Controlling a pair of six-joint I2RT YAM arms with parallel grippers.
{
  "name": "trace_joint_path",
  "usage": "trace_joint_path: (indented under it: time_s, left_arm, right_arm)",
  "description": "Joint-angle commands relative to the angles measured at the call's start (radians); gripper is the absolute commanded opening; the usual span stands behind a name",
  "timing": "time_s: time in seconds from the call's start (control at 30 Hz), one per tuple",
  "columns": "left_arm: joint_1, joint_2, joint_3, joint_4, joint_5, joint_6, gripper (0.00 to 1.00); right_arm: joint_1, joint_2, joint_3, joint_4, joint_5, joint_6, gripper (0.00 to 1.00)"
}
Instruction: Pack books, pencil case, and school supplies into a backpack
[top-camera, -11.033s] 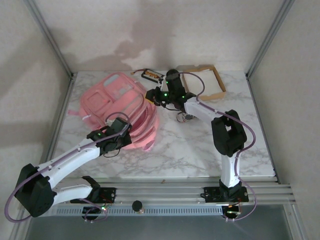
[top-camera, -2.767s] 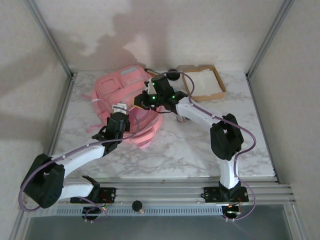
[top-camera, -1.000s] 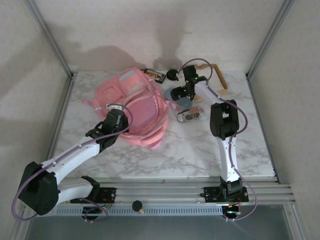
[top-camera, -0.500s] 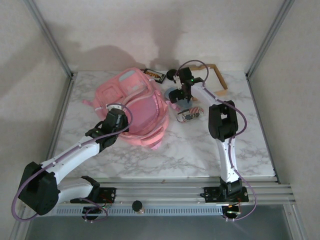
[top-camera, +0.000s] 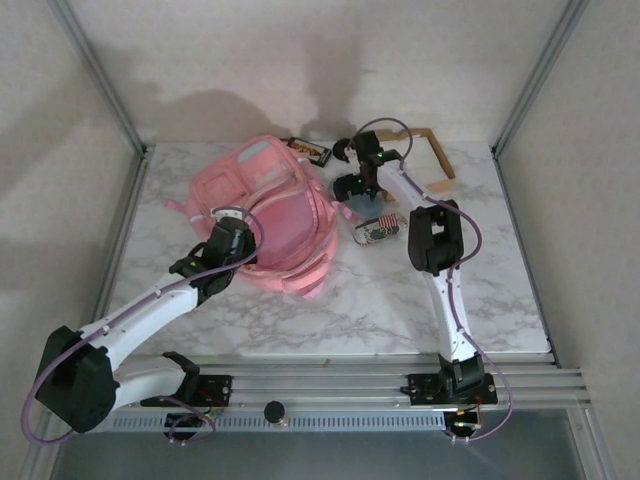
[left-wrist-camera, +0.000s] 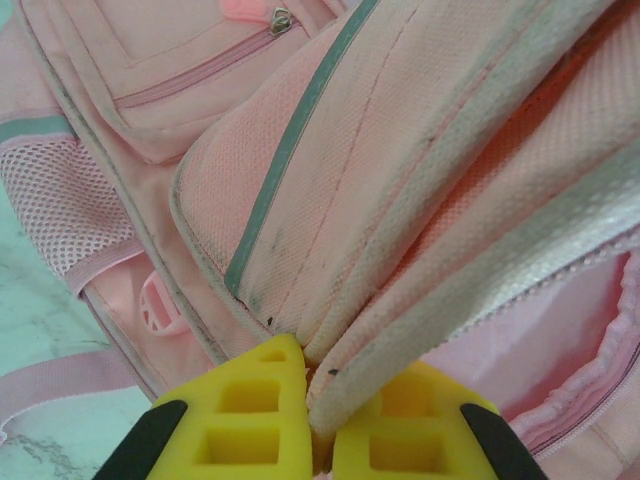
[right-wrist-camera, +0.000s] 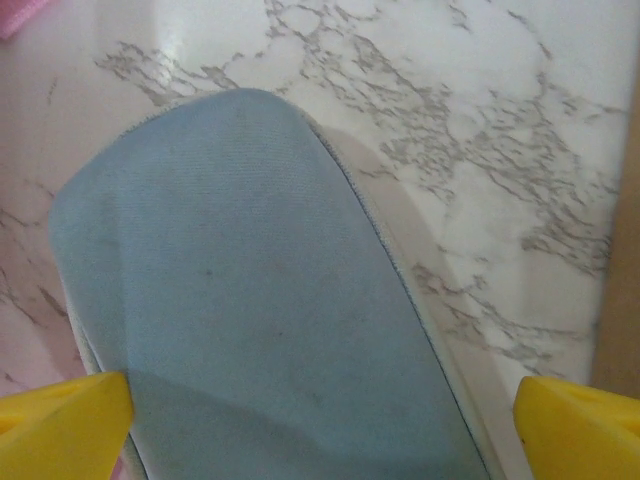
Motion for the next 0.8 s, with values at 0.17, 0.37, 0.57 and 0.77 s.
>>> trace_joint_path:
  time_s: [0.17, 0.37, 0.57, 0.77]
  left_arm:
    - [-0.013, -0.034, 0.021, 0.005, 0.013, -0.045, 0.0]
    - [-0.013, -0.024, 0.024, 0.002, 0.012, -0.043, 0.0]
    - [-0.014, -0.019, 0.019, 0.005, 0.02, -0.038, 0.0]
    - [-0.013, -0.026, 0.012, 0.001, 0.016, -0.033, 0.0]
  right_arm:
    - [0.002, 0.1, 0.079, -0.055, 0.055, 0.03, 0.99]
    - [0.021, 0.059, 0.016, -0.011, -0.071, -0.003, 0.99]
    - [0.024, 0.035, -0.052, 0.016, -0.092, 0.01, 0.99]
    - [0.023, 0.011, -0.061, 0.032, -0.096, 0.037, 0.94]
